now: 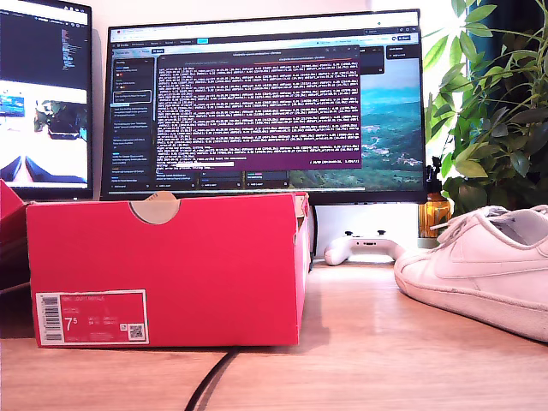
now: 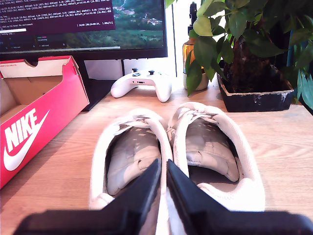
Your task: Pack the white shoes by picking the first shoe and placing it inside the red shoebox, left side, then picking and rotating the second shoe and placing it in the shoebox
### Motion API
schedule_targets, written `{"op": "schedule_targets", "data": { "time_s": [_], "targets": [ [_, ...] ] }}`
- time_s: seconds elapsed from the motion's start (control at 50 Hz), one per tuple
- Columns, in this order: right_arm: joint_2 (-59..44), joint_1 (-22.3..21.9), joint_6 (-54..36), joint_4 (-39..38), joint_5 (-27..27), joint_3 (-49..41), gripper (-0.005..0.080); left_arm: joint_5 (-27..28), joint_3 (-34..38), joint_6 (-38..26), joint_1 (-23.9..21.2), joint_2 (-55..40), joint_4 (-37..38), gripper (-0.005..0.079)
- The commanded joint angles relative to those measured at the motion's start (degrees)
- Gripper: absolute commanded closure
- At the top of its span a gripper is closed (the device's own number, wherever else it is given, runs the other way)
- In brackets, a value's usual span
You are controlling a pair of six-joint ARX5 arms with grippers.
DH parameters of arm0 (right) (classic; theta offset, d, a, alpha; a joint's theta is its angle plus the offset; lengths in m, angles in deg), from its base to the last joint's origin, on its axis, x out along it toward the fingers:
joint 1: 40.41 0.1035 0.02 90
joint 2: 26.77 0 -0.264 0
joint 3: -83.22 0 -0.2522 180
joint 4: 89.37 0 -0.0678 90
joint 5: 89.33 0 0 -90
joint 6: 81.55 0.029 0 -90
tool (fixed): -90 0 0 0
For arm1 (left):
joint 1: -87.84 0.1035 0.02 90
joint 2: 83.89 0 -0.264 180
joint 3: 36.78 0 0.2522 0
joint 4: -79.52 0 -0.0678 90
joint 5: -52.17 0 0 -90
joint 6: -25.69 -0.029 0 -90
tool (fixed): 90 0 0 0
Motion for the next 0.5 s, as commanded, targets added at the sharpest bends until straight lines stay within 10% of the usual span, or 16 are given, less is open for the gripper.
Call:
{"op": "schedule_targets", "data": {
  "time_s": [0.0, 0.48],
  "targets": [
    [0.35, 0.24, 0.09, -0.46, 0.00, -0.92, 0.0759, 0.02, 1.77, 0.35, -0.11, 0.48, 0.85, 0.0759],
    [0.35, 0.26, 5.84, -6.21, -1.62, -0.92, 0.0760, 1.75, 1.77, 2.54, -0.11, 0.48, -5.53, 0.0759]
  ]
}}
